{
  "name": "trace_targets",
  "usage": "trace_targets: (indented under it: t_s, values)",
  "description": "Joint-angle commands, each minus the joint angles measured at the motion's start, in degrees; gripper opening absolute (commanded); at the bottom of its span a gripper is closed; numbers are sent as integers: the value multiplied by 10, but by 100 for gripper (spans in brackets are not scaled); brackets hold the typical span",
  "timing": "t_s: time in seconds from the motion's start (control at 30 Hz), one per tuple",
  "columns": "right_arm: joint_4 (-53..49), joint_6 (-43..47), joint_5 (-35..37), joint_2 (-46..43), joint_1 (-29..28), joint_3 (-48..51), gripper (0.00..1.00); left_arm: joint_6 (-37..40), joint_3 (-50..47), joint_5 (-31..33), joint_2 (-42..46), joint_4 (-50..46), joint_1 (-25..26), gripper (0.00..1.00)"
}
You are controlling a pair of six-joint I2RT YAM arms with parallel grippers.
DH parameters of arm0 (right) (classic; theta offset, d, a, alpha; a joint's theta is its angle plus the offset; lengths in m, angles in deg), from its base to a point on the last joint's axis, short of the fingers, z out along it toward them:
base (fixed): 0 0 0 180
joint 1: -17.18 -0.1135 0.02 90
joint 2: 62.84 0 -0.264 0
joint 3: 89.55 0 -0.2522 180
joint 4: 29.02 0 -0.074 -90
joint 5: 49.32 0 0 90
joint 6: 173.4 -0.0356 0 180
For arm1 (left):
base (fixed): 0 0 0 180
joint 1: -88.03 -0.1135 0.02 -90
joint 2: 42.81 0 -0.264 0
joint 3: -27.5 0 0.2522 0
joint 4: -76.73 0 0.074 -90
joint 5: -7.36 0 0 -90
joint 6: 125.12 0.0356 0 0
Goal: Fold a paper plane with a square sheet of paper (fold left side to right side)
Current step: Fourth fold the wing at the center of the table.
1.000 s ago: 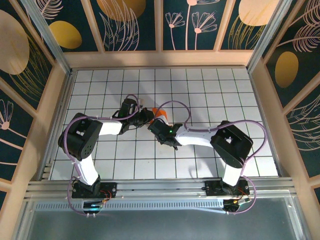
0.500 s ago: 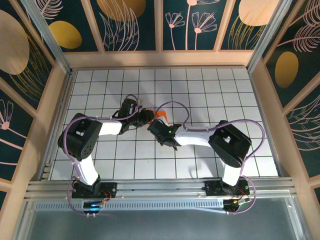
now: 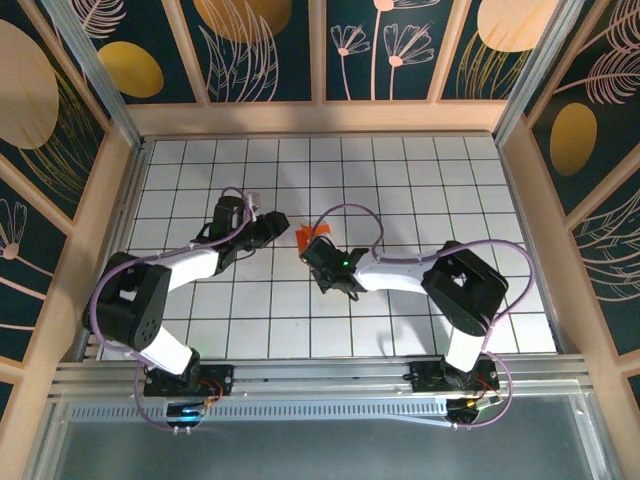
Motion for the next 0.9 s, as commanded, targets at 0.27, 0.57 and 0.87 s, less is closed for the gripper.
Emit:
trace_targets:
  t_s: [0.27, 0.57, 0.87]
  values:
    - [126, 6, -348, -93, 122, 98, 0, 63, -48, -30, 61, -80, -8, 46]
    - [144, 13, -387, -51, 136, 105, 0, 43, -90, -41, 78, -64, 2, 46]
    - [157, 9, -393, -24, 137, 109, 0, 23, -98, -42, 74, -50, 38, 46]
